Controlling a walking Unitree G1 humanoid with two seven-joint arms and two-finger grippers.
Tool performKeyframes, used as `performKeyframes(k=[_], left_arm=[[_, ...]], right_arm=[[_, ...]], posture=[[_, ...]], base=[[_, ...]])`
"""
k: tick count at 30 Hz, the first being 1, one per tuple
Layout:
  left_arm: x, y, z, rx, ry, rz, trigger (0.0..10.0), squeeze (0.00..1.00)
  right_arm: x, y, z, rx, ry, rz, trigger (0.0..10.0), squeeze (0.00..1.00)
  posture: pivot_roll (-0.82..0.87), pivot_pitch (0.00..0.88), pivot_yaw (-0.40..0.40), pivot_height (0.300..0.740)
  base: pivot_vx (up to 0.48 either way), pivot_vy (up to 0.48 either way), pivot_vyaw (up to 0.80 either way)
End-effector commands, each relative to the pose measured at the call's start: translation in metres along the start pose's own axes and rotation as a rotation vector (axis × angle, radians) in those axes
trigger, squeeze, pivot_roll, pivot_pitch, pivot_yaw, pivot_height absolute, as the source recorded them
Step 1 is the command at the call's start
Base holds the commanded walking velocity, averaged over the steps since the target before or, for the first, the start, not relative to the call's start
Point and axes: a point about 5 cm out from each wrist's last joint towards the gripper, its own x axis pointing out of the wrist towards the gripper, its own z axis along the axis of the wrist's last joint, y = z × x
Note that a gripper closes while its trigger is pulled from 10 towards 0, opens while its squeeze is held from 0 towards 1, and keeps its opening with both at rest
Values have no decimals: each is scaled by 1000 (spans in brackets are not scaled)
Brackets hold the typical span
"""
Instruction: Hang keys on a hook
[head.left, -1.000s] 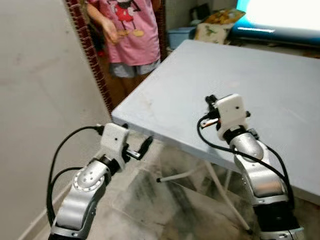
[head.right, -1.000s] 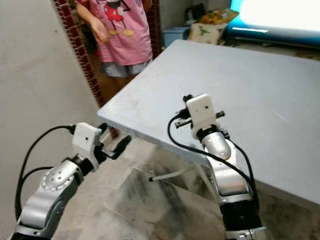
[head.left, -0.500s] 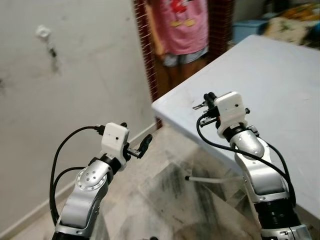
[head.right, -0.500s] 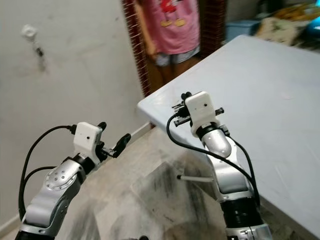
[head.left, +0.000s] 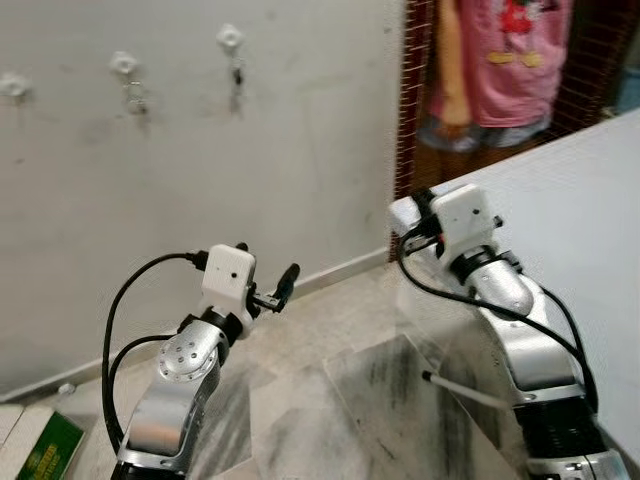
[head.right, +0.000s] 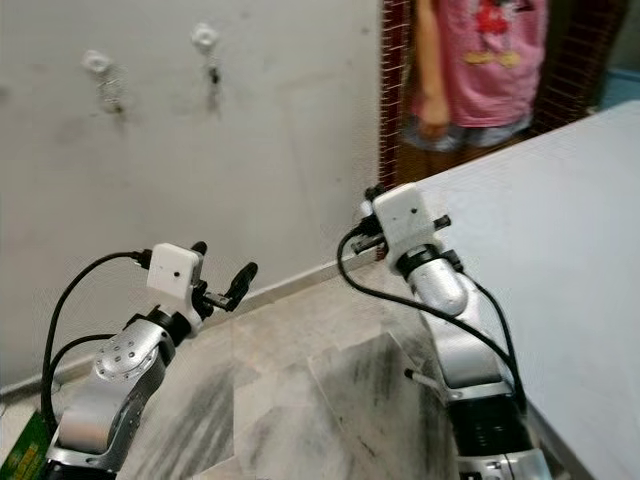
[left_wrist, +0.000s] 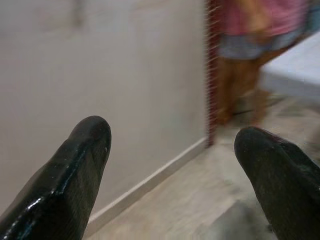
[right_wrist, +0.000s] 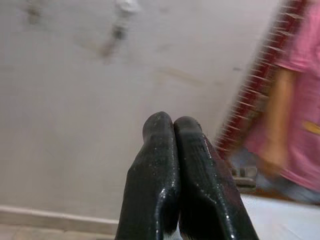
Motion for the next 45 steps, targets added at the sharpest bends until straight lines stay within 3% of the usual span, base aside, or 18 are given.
performKeyframes(k=[1, 10, 13, 16, 24, 31, 38, 45], left_arm=[[1, 0, 3, 10, -14, 16, 10000, 0], [1, 1, 1, 9, -13, 37, 10000, 0], [-2, -2, 0, -85, -18, -11, 10000, 0], [-8, -9, 1, -114, -20, -78, 10000, 0], [-17, -9, -3, -117, -9, -72, 10000, 0], [-23, -21, -3, -169, -4, -161, 10000, 0], [-18, -16, 0, -153, -13, -137, 10000, 0], [-12, 1, 5, -161, -35, -34, 10000, 0]], right_arm=[[2, 1, 6, -9, -24, 14, 10000, 0], [3, 4, 9, -7, -34, 32, 10000, 0], [3, 5, 10, -8, -37, 43, 10000, 0], [3, 4, 9, -11, -34, 48, 10000, 0], [4, 5, 12, -12, -39, 74, 10000, 0], [4, 7, 14, -9, -47, 105, 10000, 0], [4, 10, 16, -4, -54, 134, 10000, 0], [2, 14, 18, 8, -63, 158, 10000, 0]], posture=[[20, 0, 66, 740], [17, 0, 55, 740], [16, 0, 49, 740], [18, 0, 44, 740], [16, 1, 24, 740], [14, 0, 14, 740], [9, 4, 15, 740], [8, 5, 16, 740]], base=[[0, 0, 794], [0, 0, 793], [0, 0, 783], [0, 0, 781], [0, 0, 776], [0, 0, 634], [0, 0, 130], [0, 0, 0]])
